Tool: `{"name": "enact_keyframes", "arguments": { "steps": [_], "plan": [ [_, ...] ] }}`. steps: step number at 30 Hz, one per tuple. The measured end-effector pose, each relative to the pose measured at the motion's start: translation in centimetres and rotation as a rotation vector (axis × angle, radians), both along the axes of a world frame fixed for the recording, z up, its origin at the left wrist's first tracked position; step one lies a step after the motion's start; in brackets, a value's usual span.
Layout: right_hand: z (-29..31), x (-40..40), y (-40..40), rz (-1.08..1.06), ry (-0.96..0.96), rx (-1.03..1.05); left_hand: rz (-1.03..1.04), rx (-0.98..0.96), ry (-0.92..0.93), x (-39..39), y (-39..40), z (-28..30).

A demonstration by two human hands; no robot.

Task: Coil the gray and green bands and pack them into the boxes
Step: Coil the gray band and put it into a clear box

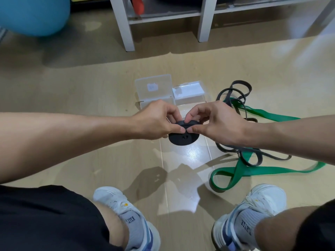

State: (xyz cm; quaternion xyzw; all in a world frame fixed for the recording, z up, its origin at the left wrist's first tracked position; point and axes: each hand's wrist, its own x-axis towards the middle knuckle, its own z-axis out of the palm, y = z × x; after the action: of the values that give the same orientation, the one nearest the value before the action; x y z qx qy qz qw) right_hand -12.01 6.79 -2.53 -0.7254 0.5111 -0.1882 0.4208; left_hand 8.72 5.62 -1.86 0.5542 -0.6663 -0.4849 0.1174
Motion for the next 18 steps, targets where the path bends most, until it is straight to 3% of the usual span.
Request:
{"name": "enact_keyframes", "arguments": {
  "steps": [9, 18],
  "plan": [
    [-0.5, -1.0, -1.1, -0.108, -0.105, 0.026, 0.147, 0.111, 0.174, 1.6, -0.1, -0.7],
    [0.2, 0.0, -0.2, -0.007, -0.072, -0.011, 0.023, 0.03, 0.066, 0.3, 0.1, -0.1]
  ]
}}
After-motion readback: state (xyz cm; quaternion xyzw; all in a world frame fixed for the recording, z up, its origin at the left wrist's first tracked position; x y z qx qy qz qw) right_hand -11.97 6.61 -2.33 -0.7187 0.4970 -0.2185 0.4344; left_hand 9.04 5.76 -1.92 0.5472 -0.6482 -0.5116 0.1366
